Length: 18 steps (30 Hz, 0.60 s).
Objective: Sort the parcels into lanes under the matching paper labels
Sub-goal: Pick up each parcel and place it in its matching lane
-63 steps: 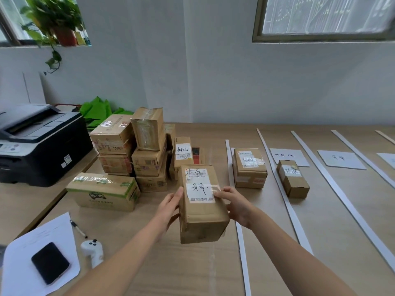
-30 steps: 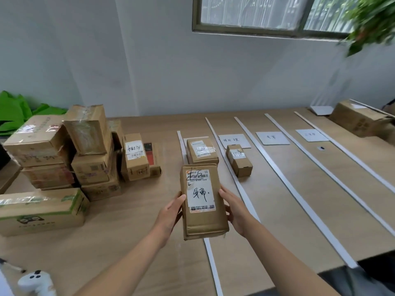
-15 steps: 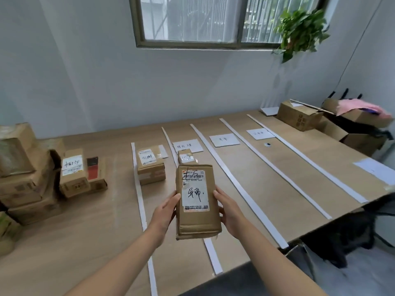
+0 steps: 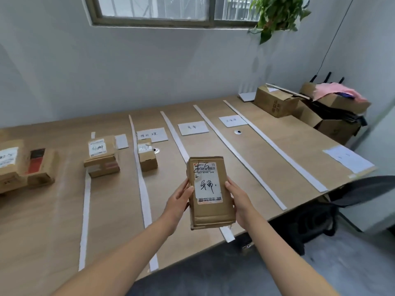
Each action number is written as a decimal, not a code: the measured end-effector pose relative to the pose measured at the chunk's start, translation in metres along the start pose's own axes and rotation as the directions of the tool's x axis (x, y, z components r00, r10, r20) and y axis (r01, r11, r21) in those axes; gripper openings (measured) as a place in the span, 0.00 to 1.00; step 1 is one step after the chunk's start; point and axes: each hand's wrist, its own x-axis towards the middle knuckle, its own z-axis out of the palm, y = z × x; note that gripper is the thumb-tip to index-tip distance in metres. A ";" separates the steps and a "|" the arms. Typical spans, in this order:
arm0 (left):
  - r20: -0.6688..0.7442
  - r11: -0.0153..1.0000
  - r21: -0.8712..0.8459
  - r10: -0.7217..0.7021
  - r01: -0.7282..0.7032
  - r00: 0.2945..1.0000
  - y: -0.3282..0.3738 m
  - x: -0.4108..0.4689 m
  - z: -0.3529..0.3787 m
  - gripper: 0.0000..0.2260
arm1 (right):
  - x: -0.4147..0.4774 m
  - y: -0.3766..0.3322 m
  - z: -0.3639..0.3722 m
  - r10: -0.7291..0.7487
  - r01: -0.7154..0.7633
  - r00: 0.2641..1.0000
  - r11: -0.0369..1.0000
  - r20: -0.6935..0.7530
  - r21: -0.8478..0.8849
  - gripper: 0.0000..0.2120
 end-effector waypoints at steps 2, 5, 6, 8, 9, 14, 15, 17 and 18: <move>-0.007 1.000 -0.015 -0.018 0.018 1.000 -0.006 0.023 0.016 0.23 | 0.019 -0.002 -0.018 0.005 -0.005 1.000 1.000 -0.004 0.029 0.15; -0.029 0.997 -0.056 -0.050 0.048 0.998 -0.014 0.062 0.036 0.21 | 0.054 -0.007 -0.041 0.022 -0.022 1.000 1.000 -0.001 0.017 0.17; -0.039 0.995 -0.073 -0.064 0.061 0.997 -0.017 0.077 0.041 0.21 | 0.068 -0.009 -0.047 0.025 -0.025 1.000 1.000 -0.002 0.000 0.18; -0.058 0.990 -0.108 -0.092 0.086 0.994 -0.023 0.105 0.049 0.20 | 0.096 -0.013 -0.058 0.035 -0.035 0.999 0.999 -0.007 -0.041 0.18; -0.068 0.988 -0.116 -0.112 0.104 0.991 -0.026 0.118 0.053 0.20 | 0.110 -0.014 -0.064 0.050 -0.051 0.999 0.997 -0.015 -0.062 0.18; -0.116 0.974 -0.121 -0.205 0.191 0.972 -0.043 0.175 0.069 0.19 | 0.175 -0.007 -0.087 0.131 -0.134 0.991 0.985 -0.032 -0.105 0.17; -0.121 0.973 -0.117 -0.210 0.197 0.970 -0.045 0.185 0.071 0.20 | 0.188 -0.005 -0.092 0.136 -0.140 0.990 0.984 -0.036 -0.113 0.17; -0.159 0.969 -0.103 -0.238 0.223 0.958 -0.049 0.203 0.077 0.21 | 0.212 0.000 -0.100 0.166 -0.169 0.985 0.980 -0.045 -0.100 0.18; -0.185 0.967 -0.090 -0.250 0.236 0.951 -0.052 0.209 0.080 0.21 | 0.221 0.003 -0.102 0.185 -0.188 0.982 0.977 -0.042 -0.095 0.18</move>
